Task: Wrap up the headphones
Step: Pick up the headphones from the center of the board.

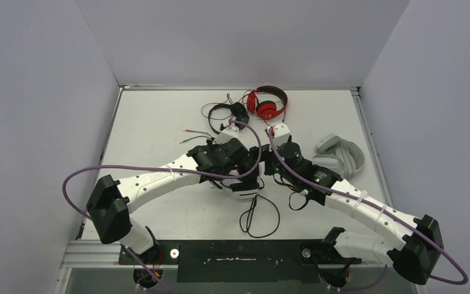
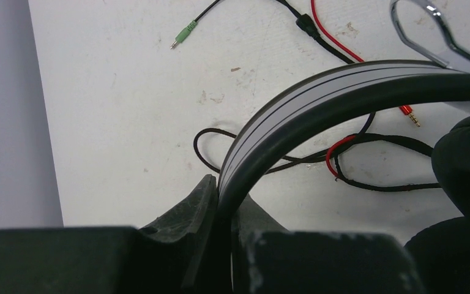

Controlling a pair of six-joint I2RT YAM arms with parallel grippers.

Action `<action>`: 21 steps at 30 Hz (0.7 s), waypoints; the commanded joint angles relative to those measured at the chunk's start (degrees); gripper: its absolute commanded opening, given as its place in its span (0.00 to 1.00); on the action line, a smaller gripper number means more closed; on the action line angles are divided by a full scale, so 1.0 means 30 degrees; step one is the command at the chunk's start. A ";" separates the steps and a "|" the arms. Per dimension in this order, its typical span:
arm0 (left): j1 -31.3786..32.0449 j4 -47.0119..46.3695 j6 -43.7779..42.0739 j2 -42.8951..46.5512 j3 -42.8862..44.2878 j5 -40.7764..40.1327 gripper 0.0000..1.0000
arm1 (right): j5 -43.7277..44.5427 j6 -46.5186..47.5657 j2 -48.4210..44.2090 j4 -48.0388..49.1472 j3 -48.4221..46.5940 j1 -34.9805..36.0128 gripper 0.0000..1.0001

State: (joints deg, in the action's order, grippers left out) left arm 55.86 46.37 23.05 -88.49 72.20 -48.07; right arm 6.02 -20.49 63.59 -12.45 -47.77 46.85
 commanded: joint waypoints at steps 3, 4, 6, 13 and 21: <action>-0.1108 0.1851 0.1974 0.2439 0.2646 0.0535 0.00 | 0.1106 0.0062 -0.3189 0.1340 0.0417 -0.0144 0.99; -0.1554 0.2062 0.2035 0.2761 0.2954 0.1355 0.00 | 0.1451 -0.0055 -0.3738 0.1487 0.0673 -0.0129 0.99; -0.2384 0.2004 0.1948 0.3713 0.3505 0.3167 0.00 | 0.2344 -0.0126 -0.4750 0.1842 0.1199 -0.0140 0.99; -0.5673 0.3042 0.1450 0.5849 0.7358 0.7700 0.00 | 0.2901 0.0495 -0.8624 0.4881 0.3735 -0.0161 1.00; -0.6367 0.4498 0.1596 0.5165 1.3072 0.9017 0.00 | -0.1856 0.1603 -0.8566 0.5942 0.4452 -0.0174 1.00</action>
State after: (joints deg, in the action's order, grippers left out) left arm 37.32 60.80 25.80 -73.08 103.28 -26.22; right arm 7.18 -17.67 34.83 0.45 -33.63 46.52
